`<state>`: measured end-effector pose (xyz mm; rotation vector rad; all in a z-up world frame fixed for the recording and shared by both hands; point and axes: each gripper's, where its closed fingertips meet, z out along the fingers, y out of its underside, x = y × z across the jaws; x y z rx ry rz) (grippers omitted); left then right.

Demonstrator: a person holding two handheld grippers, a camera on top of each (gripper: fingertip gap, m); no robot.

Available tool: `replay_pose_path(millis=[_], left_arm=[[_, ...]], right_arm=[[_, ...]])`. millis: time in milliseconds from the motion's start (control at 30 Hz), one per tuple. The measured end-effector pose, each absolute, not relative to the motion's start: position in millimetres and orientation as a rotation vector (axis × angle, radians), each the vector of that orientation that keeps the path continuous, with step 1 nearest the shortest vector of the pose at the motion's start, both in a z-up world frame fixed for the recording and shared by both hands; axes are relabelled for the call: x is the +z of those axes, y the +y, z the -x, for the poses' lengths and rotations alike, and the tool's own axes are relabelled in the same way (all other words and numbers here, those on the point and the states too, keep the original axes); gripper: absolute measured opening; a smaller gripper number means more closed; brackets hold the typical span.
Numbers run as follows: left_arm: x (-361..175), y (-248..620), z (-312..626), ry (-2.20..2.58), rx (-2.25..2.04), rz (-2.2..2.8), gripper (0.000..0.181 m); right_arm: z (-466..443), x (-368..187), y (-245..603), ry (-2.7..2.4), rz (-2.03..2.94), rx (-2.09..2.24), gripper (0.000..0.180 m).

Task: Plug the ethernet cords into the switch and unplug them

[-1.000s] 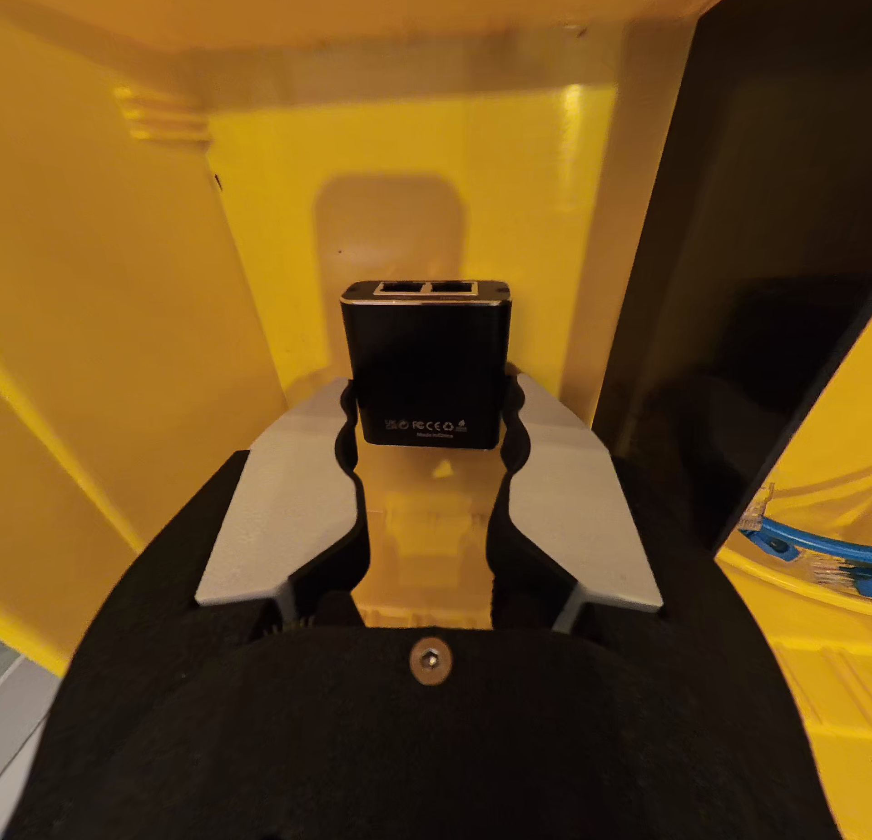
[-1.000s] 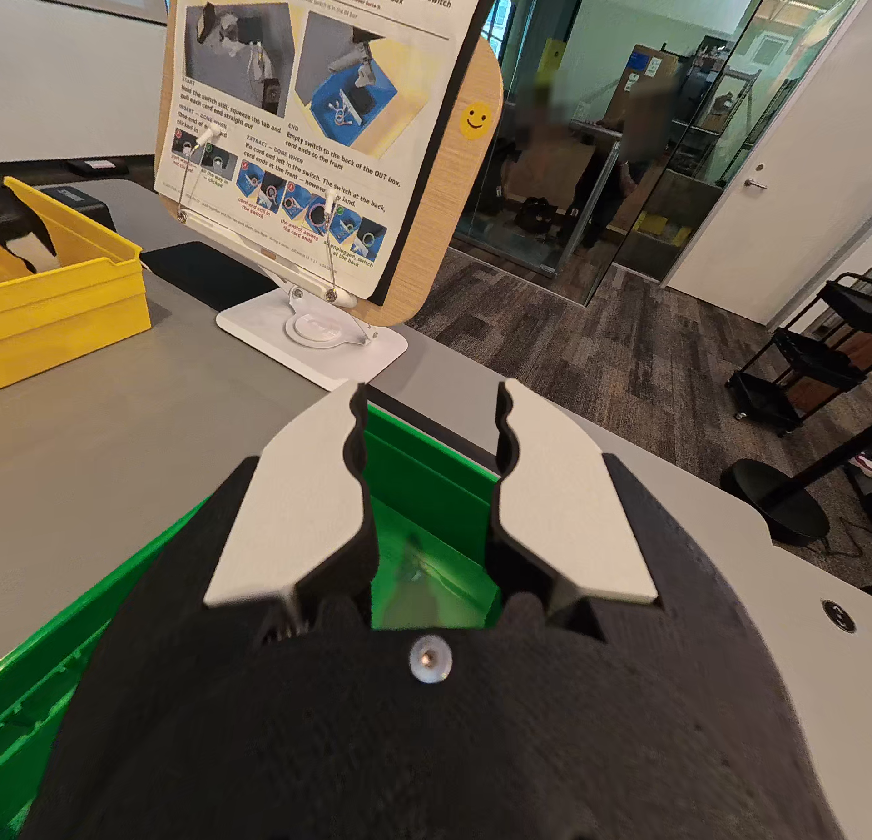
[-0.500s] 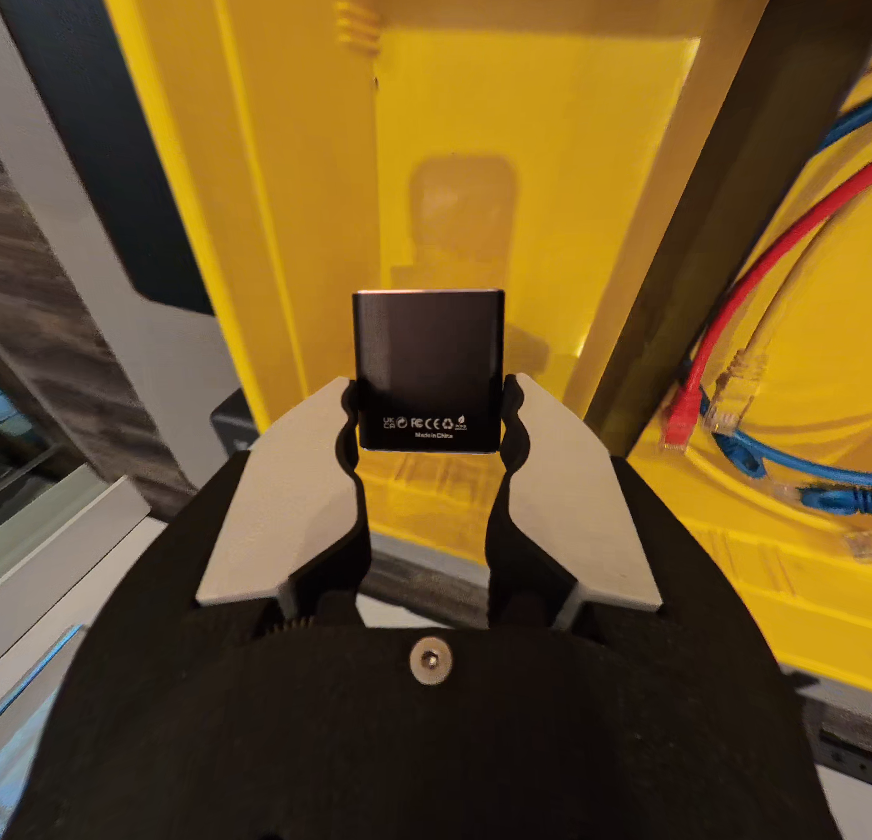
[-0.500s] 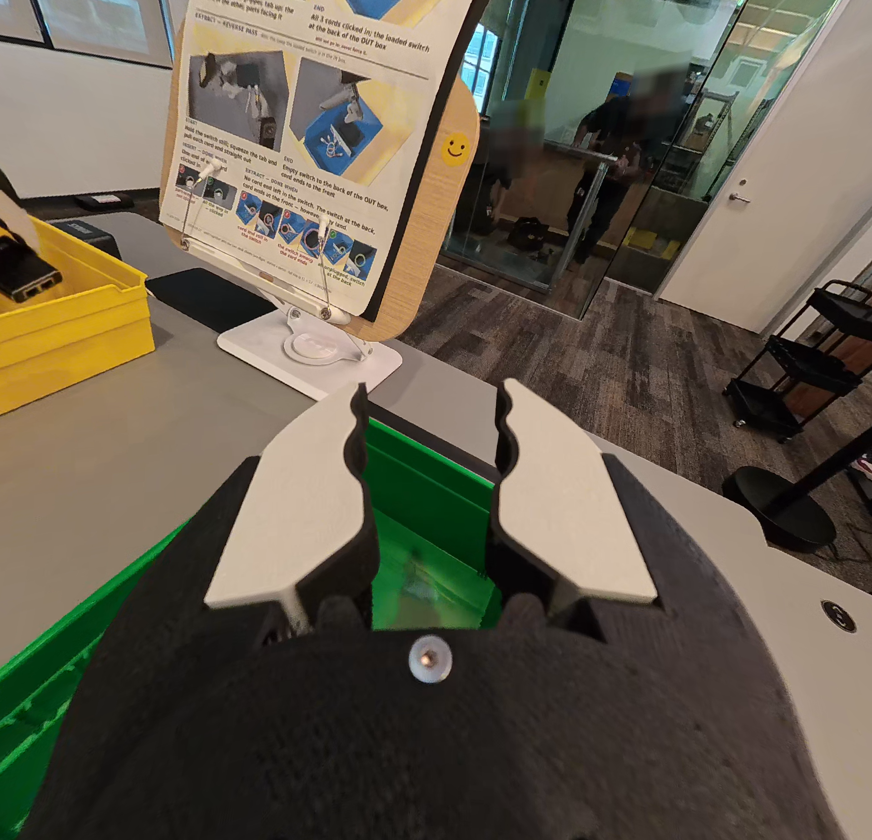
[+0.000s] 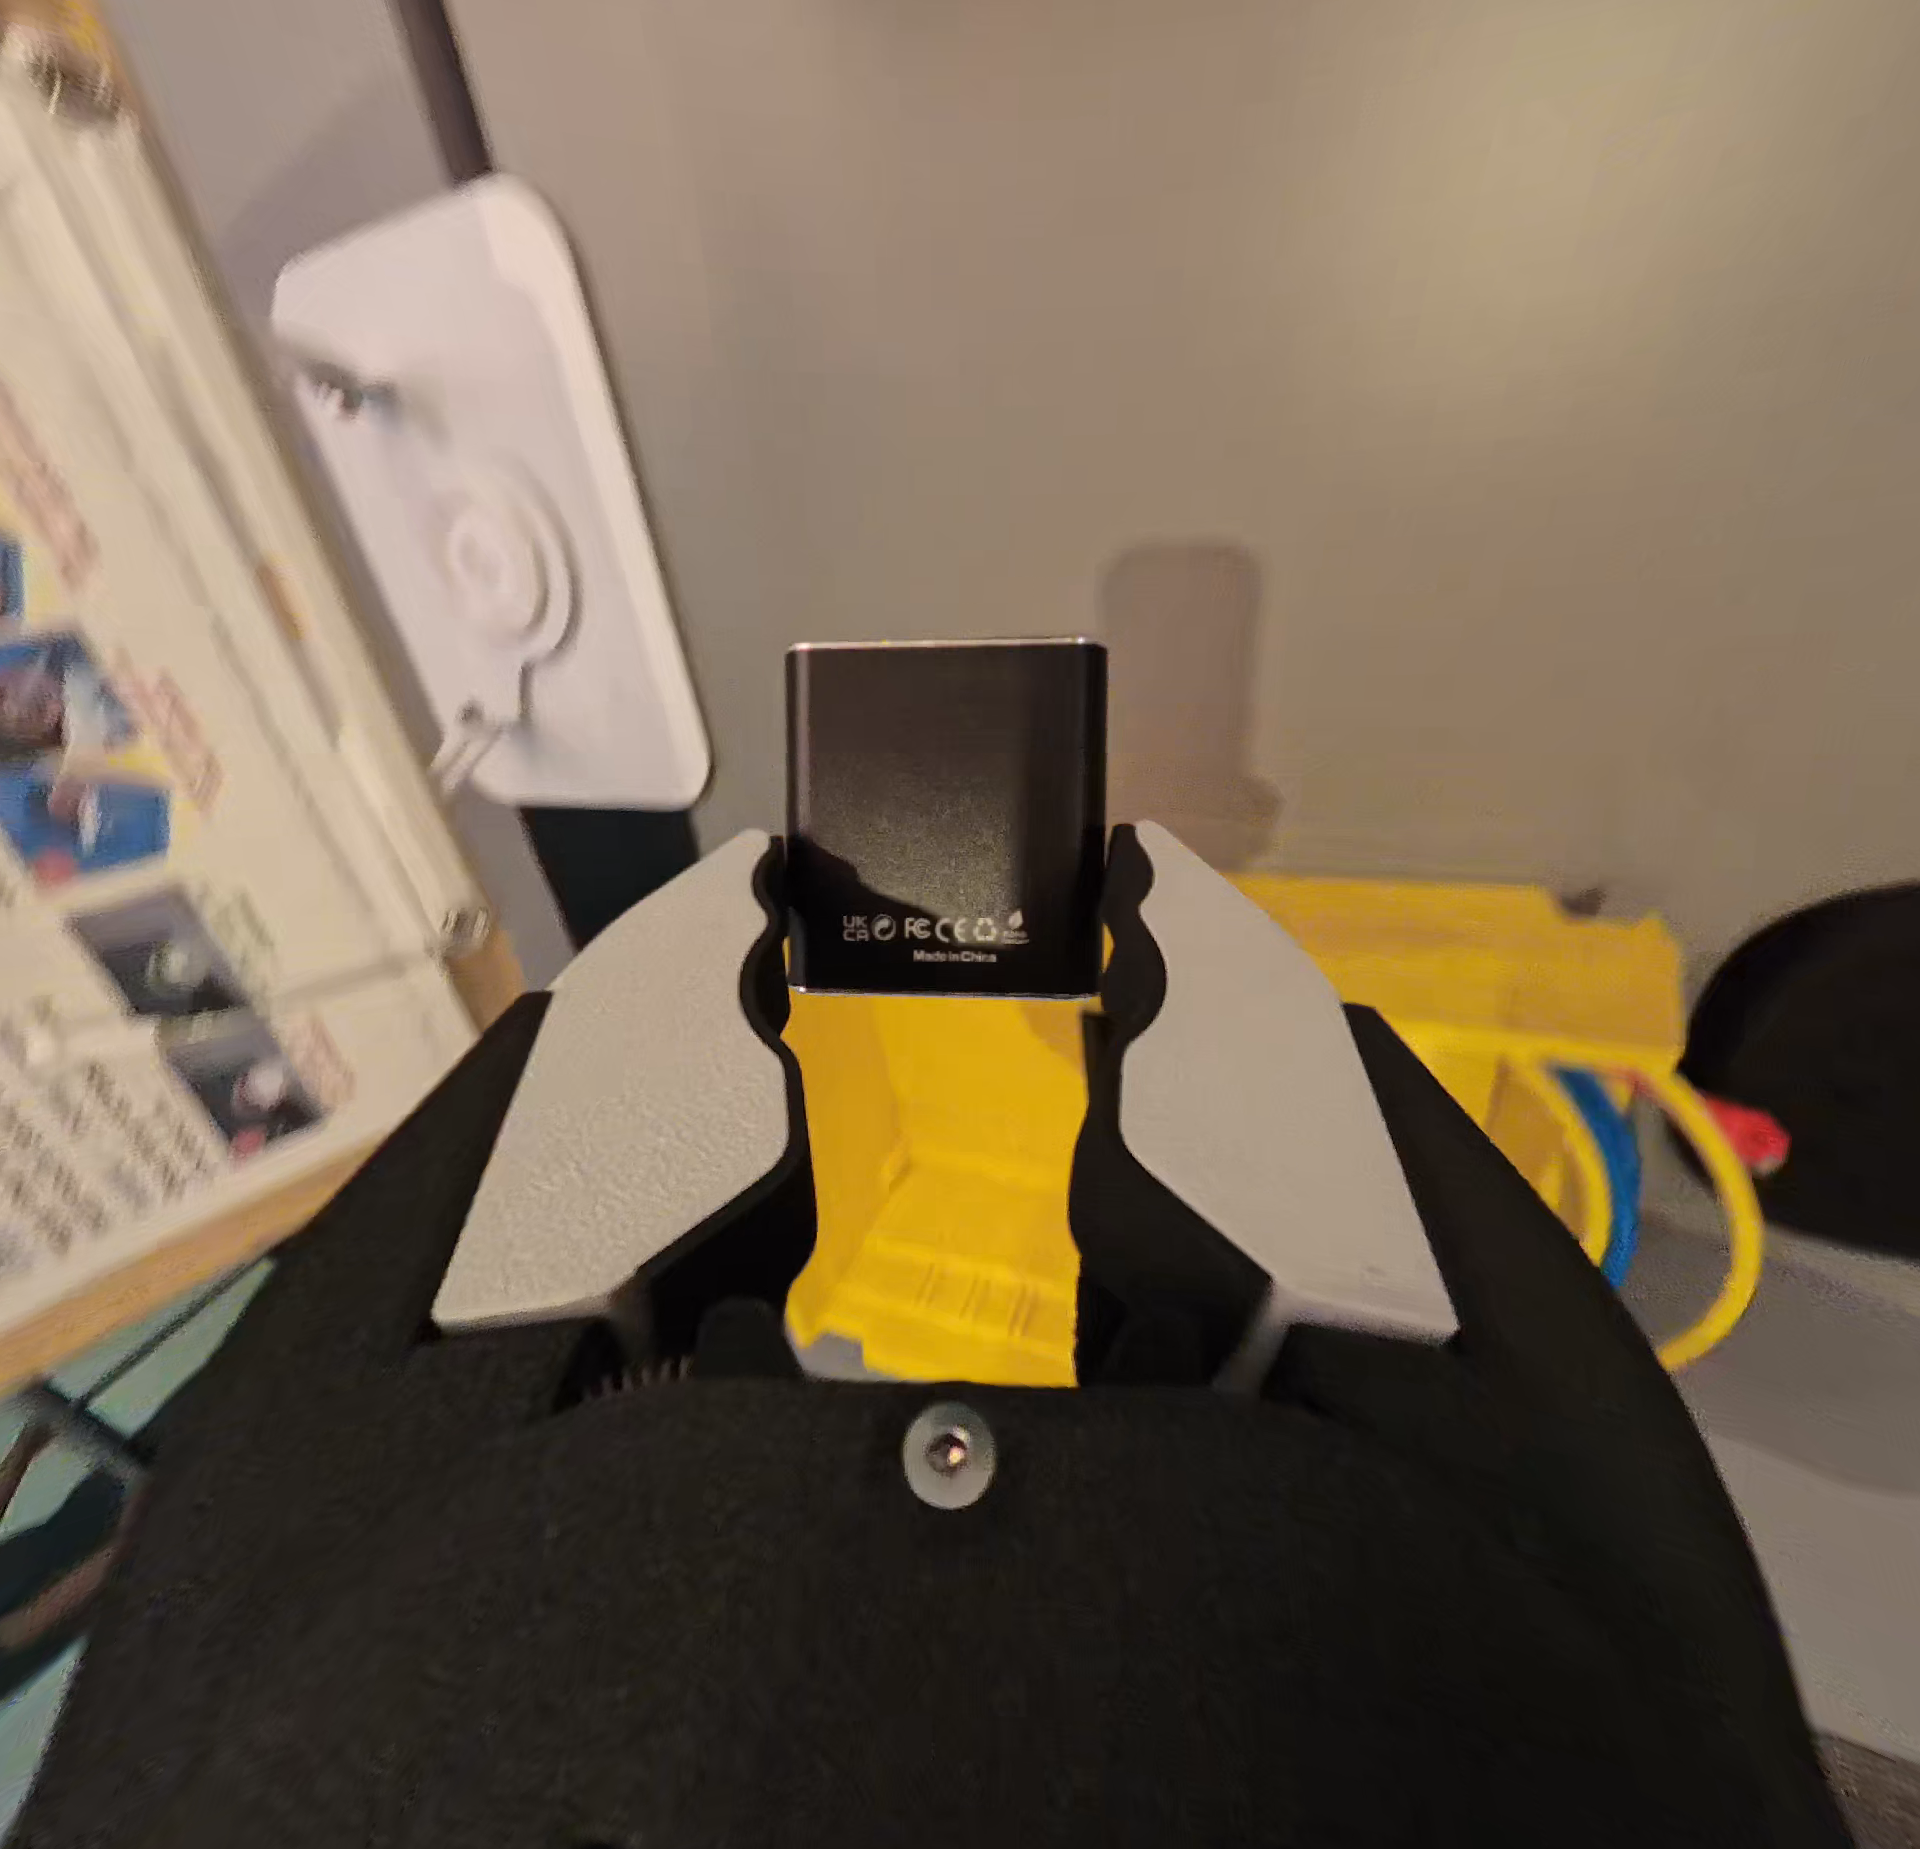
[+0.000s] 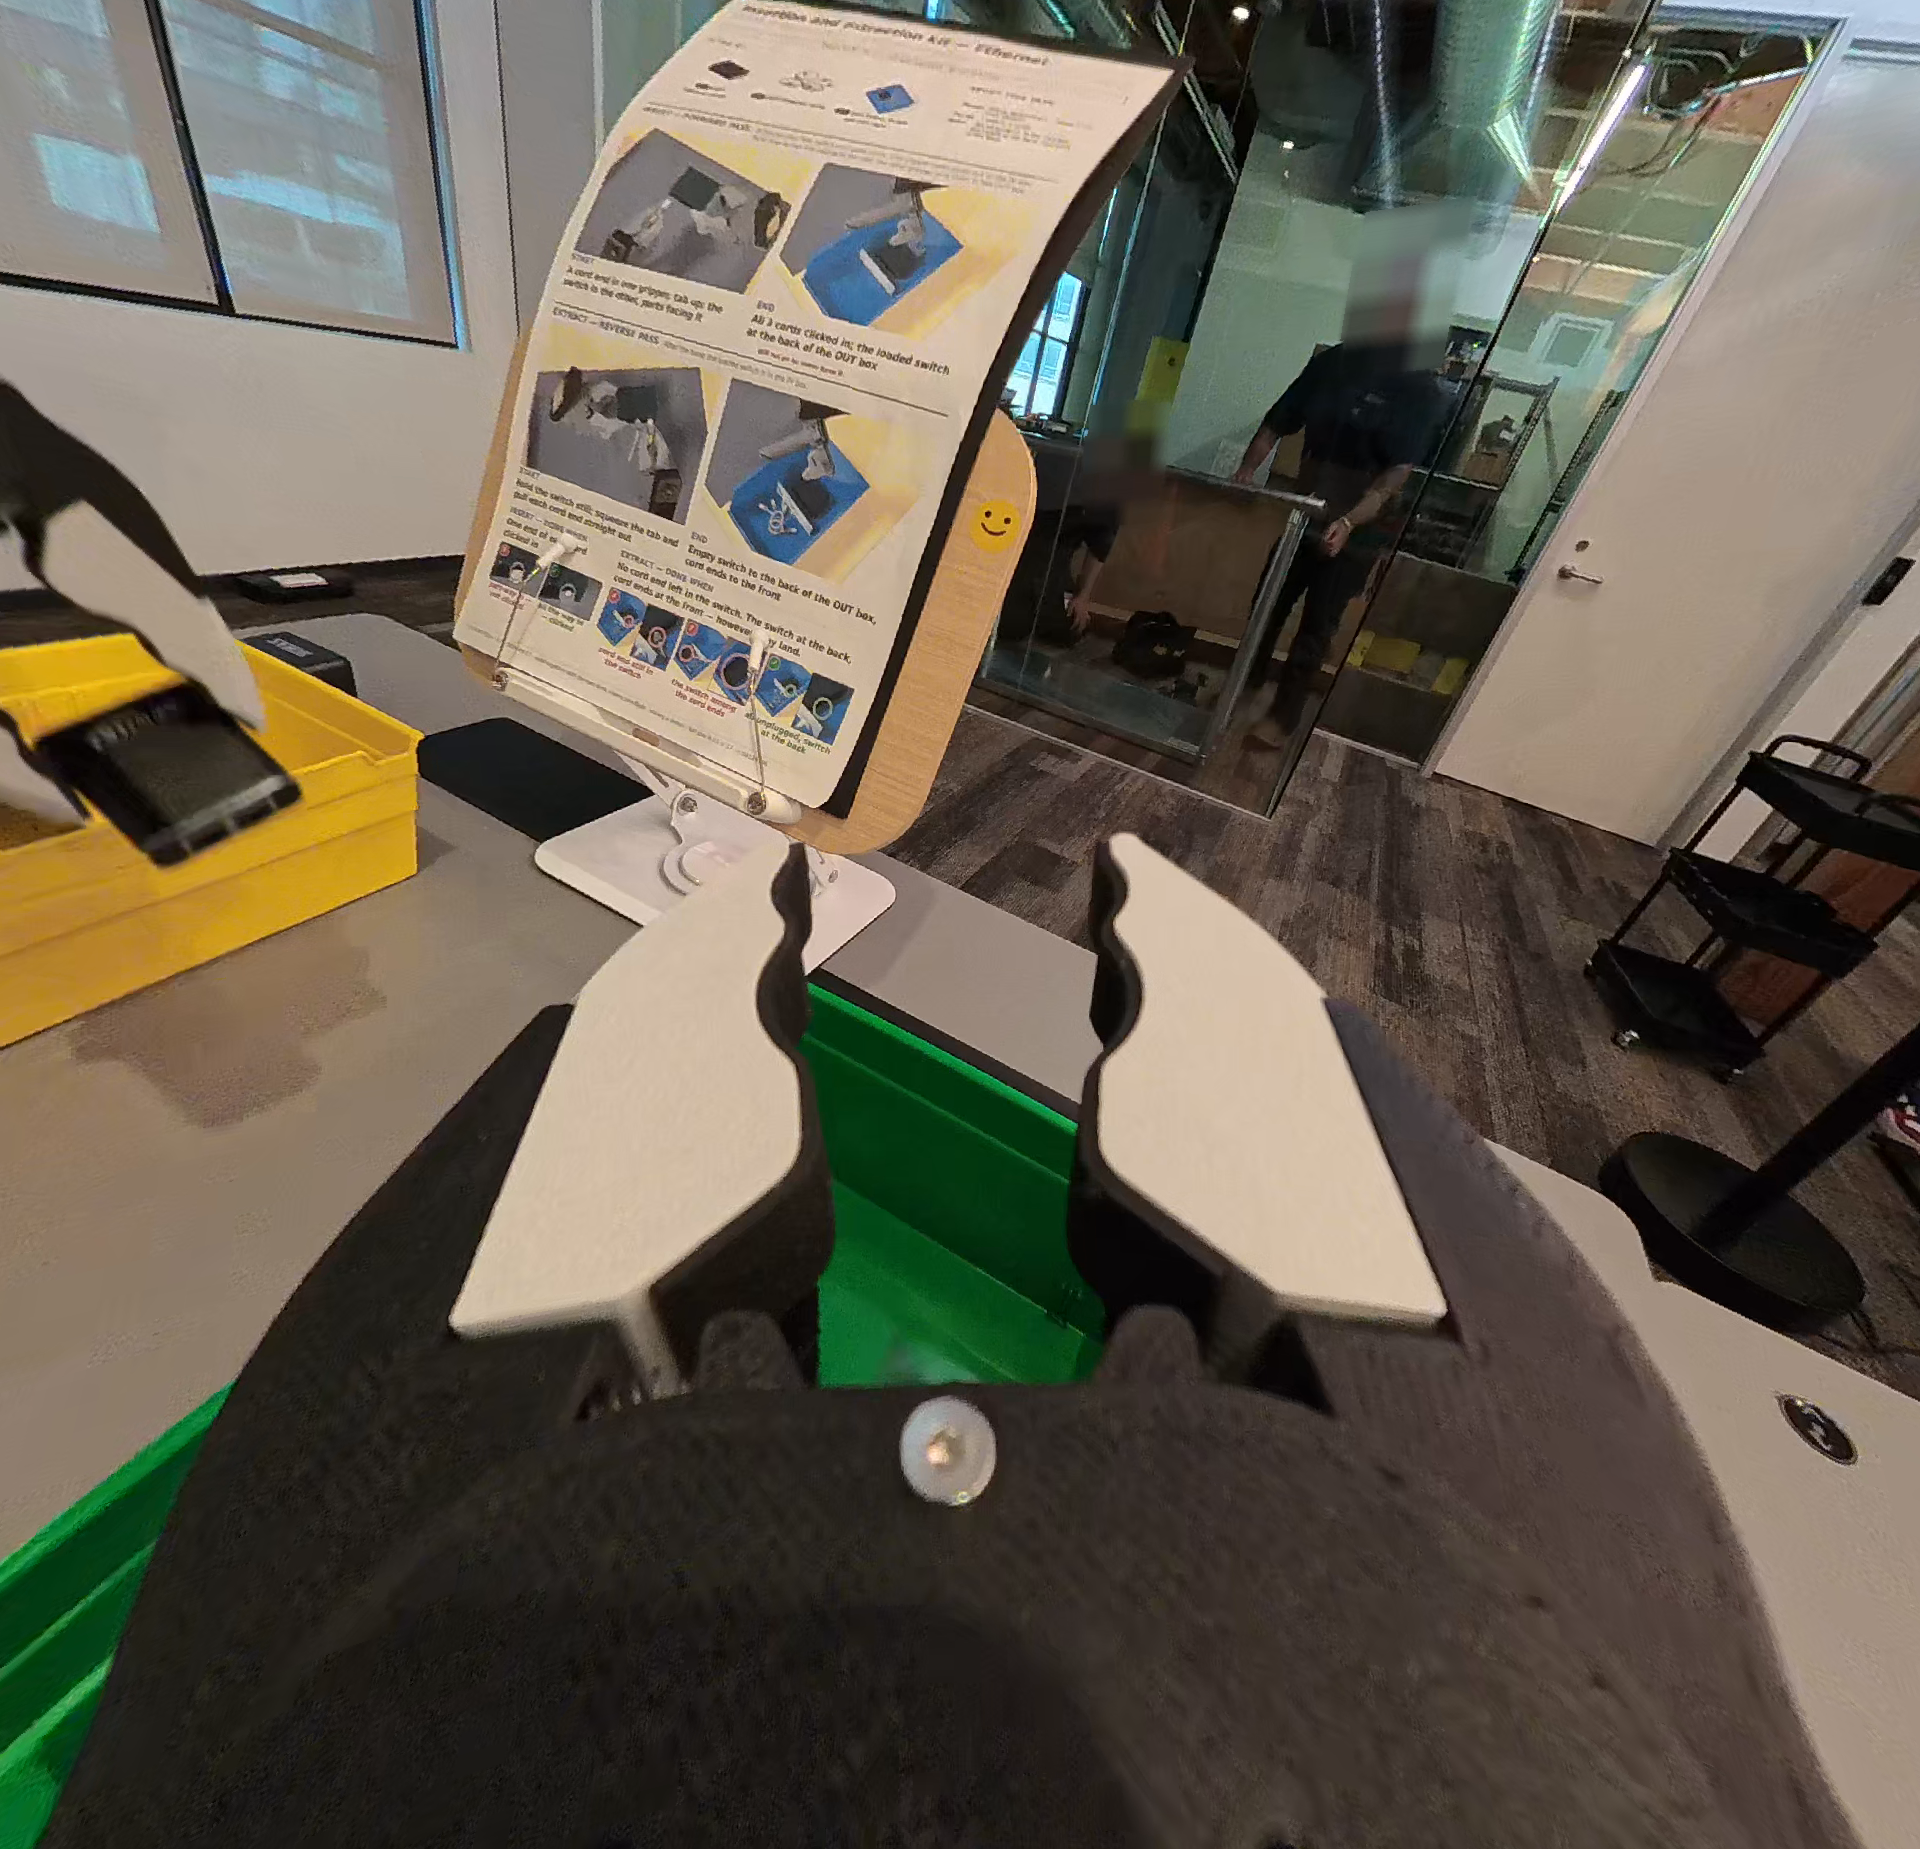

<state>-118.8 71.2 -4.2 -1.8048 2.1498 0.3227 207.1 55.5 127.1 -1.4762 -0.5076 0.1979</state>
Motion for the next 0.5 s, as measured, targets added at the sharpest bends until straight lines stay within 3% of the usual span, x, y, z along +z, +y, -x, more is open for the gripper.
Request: replay_pose_path(millis=[200,500], left_arm=[[-82,59,75,2.309,0.338,1.804,0.058],[-131,74,89,2.284,0.322,1.968,0.058]], right_arm=[[-223,113,44,-0.5,1.559,0.205,0.052],[-305,-34,49,-0.164,2.285,0.289,0.047]])
